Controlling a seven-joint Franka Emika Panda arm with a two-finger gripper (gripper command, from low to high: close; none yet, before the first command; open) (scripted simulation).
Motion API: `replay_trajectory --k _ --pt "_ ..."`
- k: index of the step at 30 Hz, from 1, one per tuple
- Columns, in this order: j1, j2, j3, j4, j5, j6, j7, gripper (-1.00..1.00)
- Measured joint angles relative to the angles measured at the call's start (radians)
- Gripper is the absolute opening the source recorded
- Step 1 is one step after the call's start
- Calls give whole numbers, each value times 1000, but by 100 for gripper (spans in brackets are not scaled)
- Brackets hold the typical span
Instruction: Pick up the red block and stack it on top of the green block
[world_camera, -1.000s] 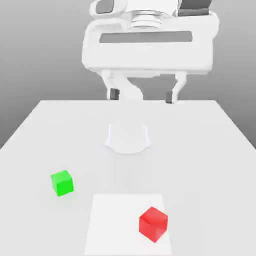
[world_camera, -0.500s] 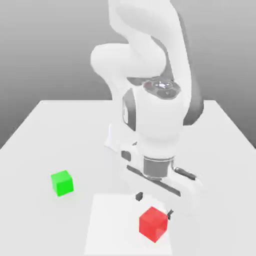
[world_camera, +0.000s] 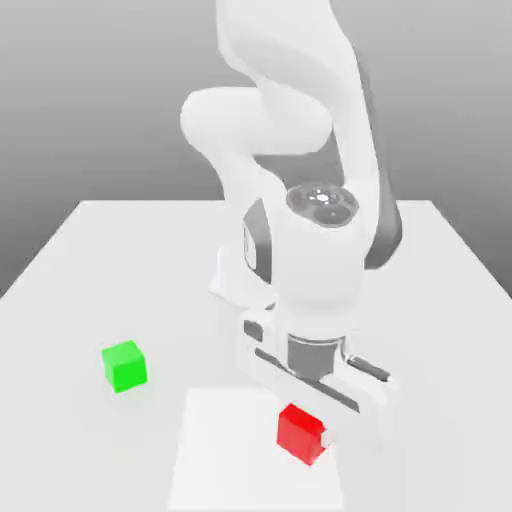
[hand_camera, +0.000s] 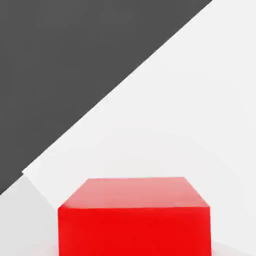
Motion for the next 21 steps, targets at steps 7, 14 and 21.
replay_trajectory --k 7,14,21 --pt "-231 -170 -114 -136 52 -38 153 -100" --pt "-419 -341 -227 -281 59 -59 346 -100" --pt "-502 -244 -270 -325 51 86 420 -100"
